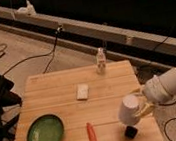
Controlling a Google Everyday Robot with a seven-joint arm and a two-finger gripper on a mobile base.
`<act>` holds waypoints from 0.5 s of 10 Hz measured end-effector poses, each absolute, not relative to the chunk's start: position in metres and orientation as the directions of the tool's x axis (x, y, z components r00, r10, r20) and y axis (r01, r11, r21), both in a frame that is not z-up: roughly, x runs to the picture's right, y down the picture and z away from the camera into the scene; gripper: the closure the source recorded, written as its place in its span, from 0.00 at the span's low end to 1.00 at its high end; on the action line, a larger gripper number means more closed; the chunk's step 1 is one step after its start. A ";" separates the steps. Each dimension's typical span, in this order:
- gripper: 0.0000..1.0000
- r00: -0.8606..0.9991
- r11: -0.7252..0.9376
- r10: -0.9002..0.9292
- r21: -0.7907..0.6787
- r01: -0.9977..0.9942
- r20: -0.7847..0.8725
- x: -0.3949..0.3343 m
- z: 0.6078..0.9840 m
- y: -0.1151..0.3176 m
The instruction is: Place the ceramic cup over the eraser
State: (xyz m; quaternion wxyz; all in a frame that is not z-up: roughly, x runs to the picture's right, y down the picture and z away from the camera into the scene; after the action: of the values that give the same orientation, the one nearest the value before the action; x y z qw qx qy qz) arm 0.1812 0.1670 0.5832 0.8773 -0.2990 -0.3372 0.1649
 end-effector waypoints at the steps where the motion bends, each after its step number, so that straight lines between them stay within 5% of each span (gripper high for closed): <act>1: 1.00 0.713 0.761 0.501 -0.642 -0.094 0.490 0.185 0.580 0.175; 5: 1.00 0.694 0.742 0.530 -0.662 -0.103 0.487 0.189 0.576 0.199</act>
State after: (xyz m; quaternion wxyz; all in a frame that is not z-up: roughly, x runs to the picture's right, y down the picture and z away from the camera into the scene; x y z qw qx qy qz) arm 0.1887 0.1992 0.5765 0.8669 -0.3092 -0.3458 0.1826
